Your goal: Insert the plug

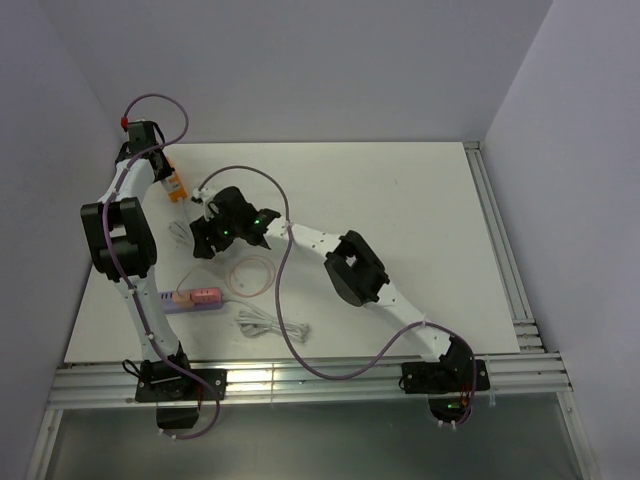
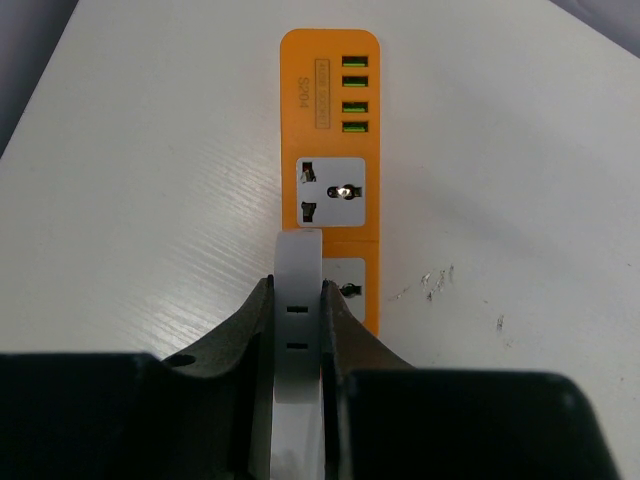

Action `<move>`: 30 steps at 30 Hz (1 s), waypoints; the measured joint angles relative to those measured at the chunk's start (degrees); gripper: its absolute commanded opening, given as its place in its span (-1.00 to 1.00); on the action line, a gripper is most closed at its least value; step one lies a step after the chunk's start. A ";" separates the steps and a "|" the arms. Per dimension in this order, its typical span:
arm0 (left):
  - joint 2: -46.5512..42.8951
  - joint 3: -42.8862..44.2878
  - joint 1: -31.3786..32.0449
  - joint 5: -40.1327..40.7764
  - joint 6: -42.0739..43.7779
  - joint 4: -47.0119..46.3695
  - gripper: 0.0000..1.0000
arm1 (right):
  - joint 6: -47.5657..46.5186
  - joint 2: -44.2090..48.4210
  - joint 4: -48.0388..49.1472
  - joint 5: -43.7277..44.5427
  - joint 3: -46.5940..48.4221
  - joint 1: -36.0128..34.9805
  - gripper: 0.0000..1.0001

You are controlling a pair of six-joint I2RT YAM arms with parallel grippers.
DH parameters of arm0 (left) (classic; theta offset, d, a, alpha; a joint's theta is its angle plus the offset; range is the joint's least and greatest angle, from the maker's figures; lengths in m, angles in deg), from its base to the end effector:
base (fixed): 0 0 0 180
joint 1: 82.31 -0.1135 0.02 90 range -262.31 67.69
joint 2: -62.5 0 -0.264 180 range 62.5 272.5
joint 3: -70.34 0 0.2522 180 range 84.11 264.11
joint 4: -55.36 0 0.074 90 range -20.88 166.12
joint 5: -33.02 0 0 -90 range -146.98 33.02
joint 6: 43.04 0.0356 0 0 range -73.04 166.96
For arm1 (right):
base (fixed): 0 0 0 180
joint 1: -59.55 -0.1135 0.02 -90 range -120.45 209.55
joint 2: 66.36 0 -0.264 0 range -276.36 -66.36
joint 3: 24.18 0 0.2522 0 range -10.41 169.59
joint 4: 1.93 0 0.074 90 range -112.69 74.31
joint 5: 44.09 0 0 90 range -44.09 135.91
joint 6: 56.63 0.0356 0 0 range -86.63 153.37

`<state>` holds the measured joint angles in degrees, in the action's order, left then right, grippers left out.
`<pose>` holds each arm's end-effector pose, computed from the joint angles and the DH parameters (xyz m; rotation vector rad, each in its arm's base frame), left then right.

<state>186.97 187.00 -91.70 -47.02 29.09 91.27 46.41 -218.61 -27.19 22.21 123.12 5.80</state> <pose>0.4904 0.0873 0.2215 -0.6311 2.2357 0.1284 0.3415 0.4899 0.1610 -1.0334 2.0078 1.1021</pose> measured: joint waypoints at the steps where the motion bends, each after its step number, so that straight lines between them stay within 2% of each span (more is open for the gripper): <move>1: 0.00 0.00 0.00 0.00 0.00 0.00 -0.99 | -0.13 -0.02 -0.20 0.00 0.00 -0.17 0.36; 9: 0.11 0.33 0.00 -0.02 0.00 0.37 -0.99 | -1.09 -0.17 -0.44 2.10 0.02 -0.74 0.35; 17: 0.20 0.57 0.04 -0.02 -0.02 0.72 -0.99 | -1.97 -1.01 -1.03 3.39 0.28 -0.98 0.14; 21: 0.22 0.63 0.04 -0.02 -0.02 0.85 -0.99 | -1.99 -1.01 -1.27 3.78 0.44 -1.31 -0.17; 24: 0.22 0.68 0.04 -0.04 -0.04 0.94 -0.99 | -1.44 -1.01 -1.22 3.56 0.55 -1.33 -0.50; 25: 0.24 0.79 0.07 -0.07 -0.04 1.03 -0.99 | -1.09 -0.98 -1.18 3.54 0.63 -1.36 -0.74; 27: 0.31 0.90 0.11 -0.07 -0.04 1.11 -0.99 | -0.39 -0.98 -0.96 3.58 0.63 -1.40 -0.99; 30: 0.37 1.05 0.15 -0.07 -0.04 1.29 -0.99 | 0.61 -0.98 -0.98 3.52 0.52 -1.38 -1.00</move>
<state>187.34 188.05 -91.55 -47.09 29.05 92.56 47.02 -219.59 -28.18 25.73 123.65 4.42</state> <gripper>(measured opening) 0.204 0.053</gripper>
